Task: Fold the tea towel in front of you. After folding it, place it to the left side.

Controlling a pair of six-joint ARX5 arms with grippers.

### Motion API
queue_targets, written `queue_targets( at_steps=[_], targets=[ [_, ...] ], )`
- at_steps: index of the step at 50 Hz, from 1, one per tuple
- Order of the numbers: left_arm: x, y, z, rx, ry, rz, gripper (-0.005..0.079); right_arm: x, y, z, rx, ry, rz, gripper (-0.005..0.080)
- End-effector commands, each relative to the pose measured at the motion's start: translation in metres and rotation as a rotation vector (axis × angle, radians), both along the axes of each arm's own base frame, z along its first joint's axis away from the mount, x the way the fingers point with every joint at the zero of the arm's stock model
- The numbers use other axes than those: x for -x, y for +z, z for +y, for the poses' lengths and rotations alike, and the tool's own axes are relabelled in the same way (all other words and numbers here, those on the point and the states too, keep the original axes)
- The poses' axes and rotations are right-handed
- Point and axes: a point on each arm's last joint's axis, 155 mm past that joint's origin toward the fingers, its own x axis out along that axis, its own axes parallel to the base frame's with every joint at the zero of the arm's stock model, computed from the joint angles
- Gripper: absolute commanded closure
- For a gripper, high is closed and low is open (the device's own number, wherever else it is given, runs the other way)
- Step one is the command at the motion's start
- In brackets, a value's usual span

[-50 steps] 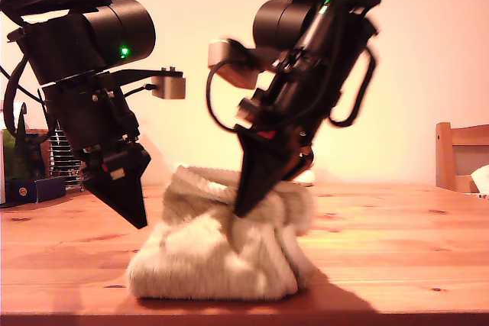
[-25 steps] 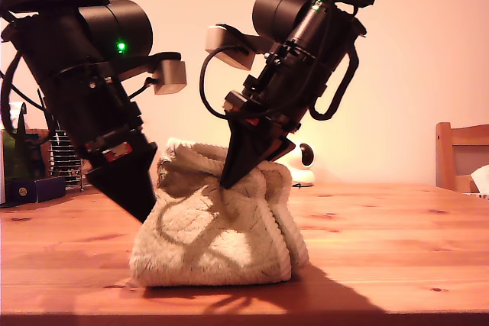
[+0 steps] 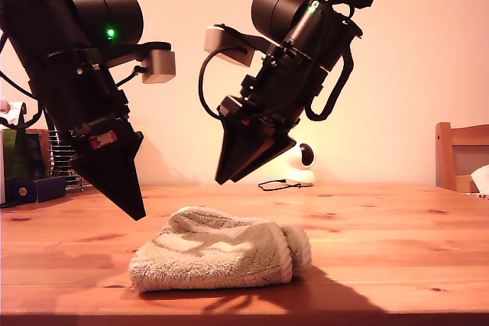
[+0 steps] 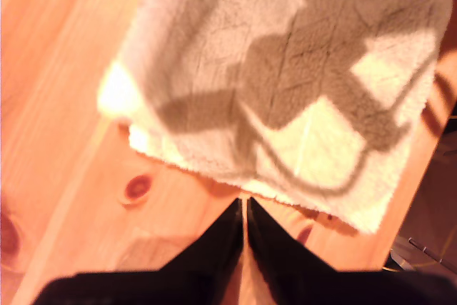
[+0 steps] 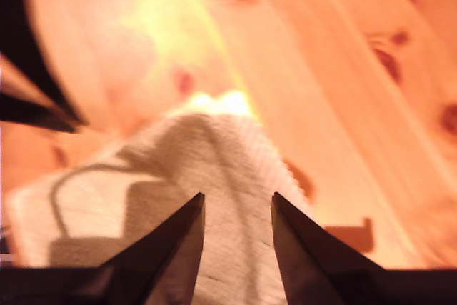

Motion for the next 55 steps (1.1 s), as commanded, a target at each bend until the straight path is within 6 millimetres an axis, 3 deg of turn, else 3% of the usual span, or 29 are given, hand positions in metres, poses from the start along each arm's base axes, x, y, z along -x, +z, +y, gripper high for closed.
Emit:
queue_targets(
  at_steps=[1,3,7,15,23,30,36,46,55],
  targets=[
    [-0.002,0.008,-0.008,0.045,-0.005,-0.012,0.0762,-0.005,-0.007,0.000,0.013,-0.009,0.012,0.0501],
    [-0.003,0.011,-0.012,0.073,0.001,-0.012,0.0762,-0.004,-0.008,-0.003,0.019,-0.014,0.021,0.0568],
    [-0.007,0.018,-0.023,0.130,-0.006,-0.026,0.0762,-0.002,-0.010,-0.005,0.025,-0.027,0.044,0.0779],
    [-0.012,0.029,-0.049,0.265,-0.046,-0.028,0.0762,0.001,-0.011,-0.008,0.019,-0.076,0.088,0.0765],
    [-0.016,0.016,-0.061,0.304,-0.073,-0.011,0.0762,-0.009,0.000,-0.021,0.003,-0.143,0.082,0.0765],
    [-0.008,-0.001,-0.070,0.338,-0.116,0.054,0.0762,-0.033,0.036,-0.039,-0.057,-0.251,0.011,0.0765],
    [0.001,-0.018,-0.075,0.343,-0.148,0.106,0.0762,-0.039,0.080,-0.054,-0.105,-0.284,-0.075,0.0765],
    [0.011,-0.029,-0.086,0.367,-0.231,0.122,0.0762,-0.032,0.138,-0.068,-0.177,-0.300,-0.175,0.0765],
    [0.011,-0.059,-0.076,0.270,-0.189,0.149,0.0762,-0.021,0.160,-0.074,-0.197,-0.300,-0.203,0.0765]
  ],
)
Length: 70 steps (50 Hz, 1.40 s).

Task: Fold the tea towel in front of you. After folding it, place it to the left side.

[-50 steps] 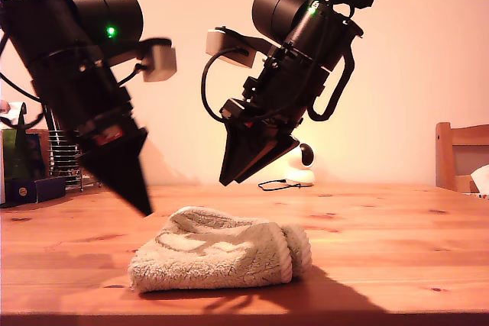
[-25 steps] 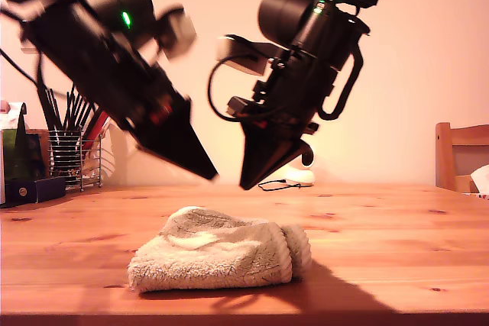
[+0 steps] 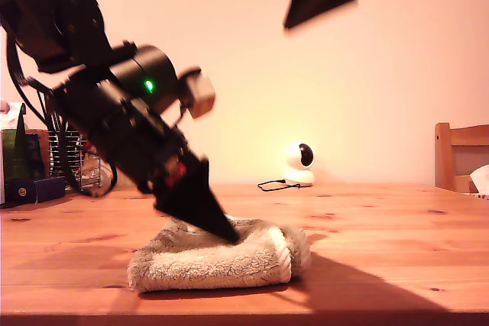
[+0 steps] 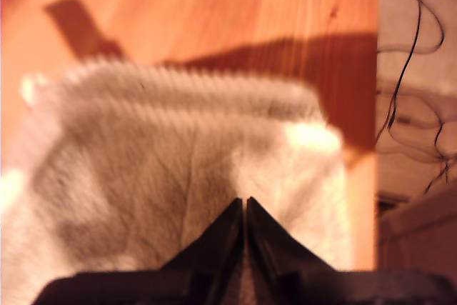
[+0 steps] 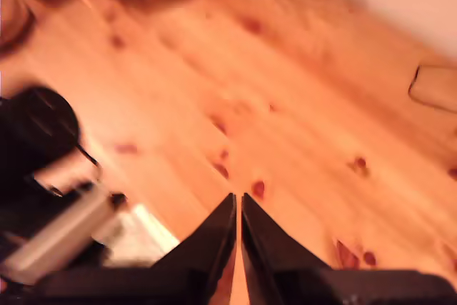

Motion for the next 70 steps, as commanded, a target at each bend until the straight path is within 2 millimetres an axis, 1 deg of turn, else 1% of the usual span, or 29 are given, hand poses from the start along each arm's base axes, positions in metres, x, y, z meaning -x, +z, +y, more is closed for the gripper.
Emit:
queue_targets(
  at_steps=[1,6,10,15,21,29,33,44,48,53,59,64,70],
  targets=[
    [0.005,-0.026,0.008,-0.067,0.014,0.040,0.0762,0.003,-0.025,0.000,0.030,0.000,0.064,0.0765],
    [0.003,-0.039,0.022,-0.153,0.046,0.034,0.0762,0.008,-0.026,-0.003,0.036,0.000,0.076,0.0765],
    [0.000,-0.045,0.033,-0.207,0.072,0.030,0.0762,0.010,-0.029,-0.004,0.044,0.000,0.091,0.0765],
    [-0.009,-0.054,0.059,-0.307,0.146,0.030,0.0762,0.012,-0.032,-0.005,0.052,0.001,0.102,0.0765],
    [-0.020,-0.061,0.090,-0.389,0.225,0.040,0.0762,0.014,-0.034,-0.006,0.064,0.007,0.108,0.0765],
    [-0.043,-0.066,0.141,-0.476,0.376,0.043,0.0762,0.018,-0.040,-0.008,0.083,0.012,0.131,0.0765],
    [-0.058,-0.067,0.175,-0.523,0.466,0.035,0.0762,0.020,-0.043,-0.010,0.098,0.019,0.138,0.0765],
    [-0.082,-0.067,0.257,-0.630,0.675,0.014,0.0762,0.023,-0.047,-0.013,0.114,0.021,0.155,0.0765],
    [-0.087,-0.065,0.277,-0.657,0.728,0.002,0.0762,0.023,-0.047,-0.013,0.113,0.021,0.155,0.0765],
    [-0.092,-0.056,0.284,-0.645,0.757,-0.017,0.0762,0.023,-0.047,-0.013,0.111,0.024,0.156,0.0765],
    [-0.109,-0.033,0.280,-0.593,0.789,-0.095,0.0762,0.025,-0.046,-0.011,0.103,0.035,0.161,0.0765],
    [-0.122,-0.004,0.273,-0.545,0.801,-0.178,0.0762,0.027,-0.046,-0.008,0.093,0.047,0.166,0.0765],
    [-0.132,0.041,0.266,-0.465,0.837,-0.268,0.0762,0.026,-0.045,-0.008,0.088,0.047,0.164,0.0765]
  ],
)
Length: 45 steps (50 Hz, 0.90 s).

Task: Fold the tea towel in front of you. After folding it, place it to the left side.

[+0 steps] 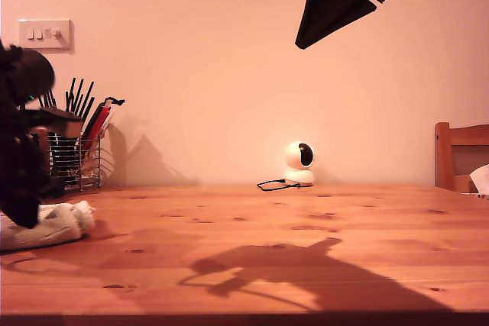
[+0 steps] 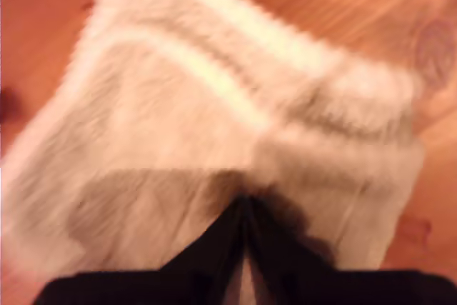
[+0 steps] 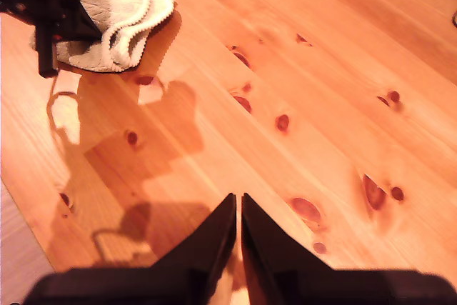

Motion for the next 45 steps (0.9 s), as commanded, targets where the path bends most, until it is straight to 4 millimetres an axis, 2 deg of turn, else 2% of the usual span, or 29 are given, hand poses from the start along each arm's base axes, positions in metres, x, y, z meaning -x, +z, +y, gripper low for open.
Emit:
queue_targets(
  at_steps=[1,14,22,32,45],
  targets=[
    [-0.005,0.036,-0.004,0.037,0.014,-0.095,0.0762,0.000,-0.008,0.000,0.003,0.001,0.016,0.0765],
    [-0.007,0.135,-0.039,0.305,0.000,-0.324,0.0762,-0.018,0.009,0.003,-0.036,-0.036,-0.073,0.0765],
    [0.001,0.179,-0.059,0.460,-0.029,-0.402,0.0762,-0.030,0.017,-0.002,-0.063,-0.116,-0.099,0.0765],
    [0.014,0.214,-0.077,0.543,-0.084,-0.464,0.0762,-0.034,0.024,-0.004,-0.091,-0.161,-0.107,0.0765],
    [0.033,0.237,-0.098,0.598,-0.154,-0.503,0.0762,-0.024,0.036,-0.016,-0.136,-0.204,-0.167,0.0765]
  ],
)
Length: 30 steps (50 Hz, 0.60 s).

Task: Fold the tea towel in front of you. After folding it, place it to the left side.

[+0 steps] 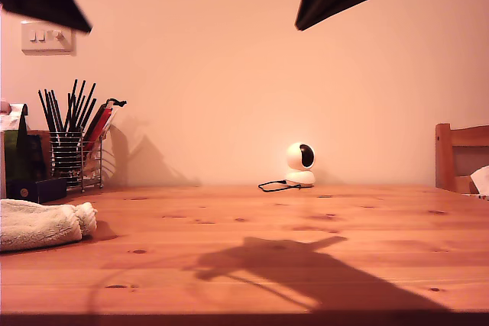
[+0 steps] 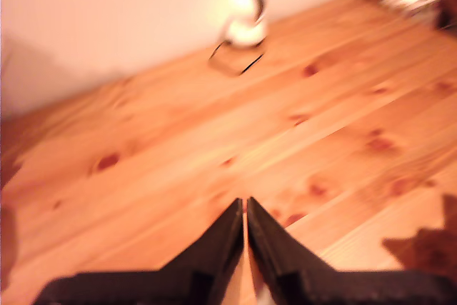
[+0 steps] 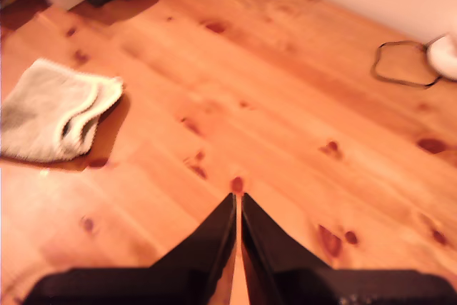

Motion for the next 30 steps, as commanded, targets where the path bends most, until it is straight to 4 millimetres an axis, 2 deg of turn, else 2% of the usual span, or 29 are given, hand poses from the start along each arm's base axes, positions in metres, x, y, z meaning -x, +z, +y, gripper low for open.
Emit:
queue_targets(
  at_steps=[1,9,14,25,30],
  targets=[
    [0.006,0.000,-0.006,0.020,-0.014,-0.009,0.0762,0.012,0.001,-0.007,-0.020,-0.011,-0.015,0.0765],
    [0.025,0.020,-0.021,0.092,-0.049,-0.097,0.0762,0.033,0.003,-0.018,-0.050,-0.010,-0.071,0.0765],
    [0.042,0.028,-0.032,0.124,-0.081,-0.151,0.0762,0.048,0.012,-0.026,-0.089,-0.011,-0.138,0.0765],
    [0.078,0.021,-0.043,0.147,-0.080,-0.227,0.0762,0.084,0.015,-0.038,-0.151,0.006,-0.248,0.0765],
    [0.095,0.027,-0.045,0.178,-0.079,-0.295,0.0762,0.099,0.015,-0.041,-0.176,0.022,-0.289,0.0765]
  ],
)
